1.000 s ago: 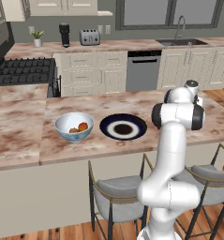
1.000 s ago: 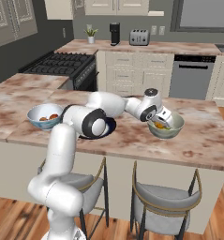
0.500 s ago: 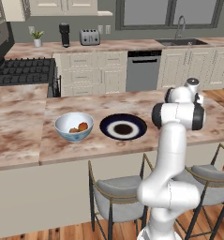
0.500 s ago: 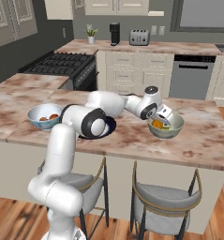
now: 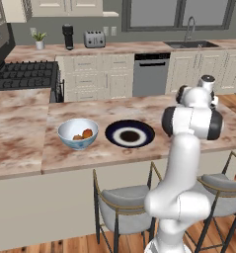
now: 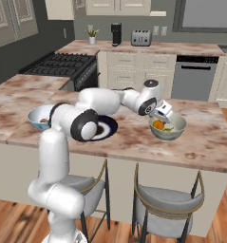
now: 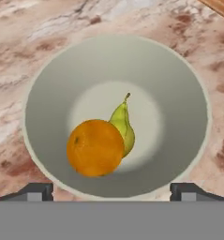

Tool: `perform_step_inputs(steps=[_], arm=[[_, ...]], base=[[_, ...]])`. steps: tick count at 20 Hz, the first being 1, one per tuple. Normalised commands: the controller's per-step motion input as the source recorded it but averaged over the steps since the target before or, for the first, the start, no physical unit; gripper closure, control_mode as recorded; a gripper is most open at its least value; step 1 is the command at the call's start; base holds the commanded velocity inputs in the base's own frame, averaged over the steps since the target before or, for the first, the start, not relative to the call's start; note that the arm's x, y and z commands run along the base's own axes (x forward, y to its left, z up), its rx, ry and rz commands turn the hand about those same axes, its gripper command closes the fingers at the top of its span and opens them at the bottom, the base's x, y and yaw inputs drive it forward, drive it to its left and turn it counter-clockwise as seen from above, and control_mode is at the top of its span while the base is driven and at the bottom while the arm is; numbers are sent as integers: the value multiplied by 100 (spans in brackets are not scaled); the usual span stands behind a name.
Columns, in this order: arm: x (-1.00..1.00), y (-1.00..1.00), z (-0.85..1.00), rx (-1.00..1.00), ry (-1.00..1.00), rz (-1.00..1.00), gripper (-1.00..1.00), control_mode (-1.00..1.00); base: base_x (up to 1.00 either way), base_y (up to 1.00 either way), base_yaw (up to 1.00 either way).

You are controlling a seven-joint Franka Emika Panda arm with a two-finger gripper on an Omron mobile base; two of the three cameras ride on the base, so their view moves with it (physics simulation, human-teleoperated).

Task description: Take the fruits from the plate on the dining counter and place two fruits in each bowl.

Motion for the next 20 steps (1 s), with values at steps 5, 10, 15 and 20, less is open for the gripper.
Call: perform_step_inputs(steps=[5, 10, 15, 20], arm=[[-39, 100, 56, 0, -3, 0, -100, -100], [-33, 100, 68, 0, 1, 5, -100, -100], [-34, 100, 56, 0, 7, 13, -100, -100], [-72, 100, 26, 2, 9, 14, -100, -100]], base=[[0, 0, 0], [0, 0, 0], [0, 0, 0], [0, 0, 0]])
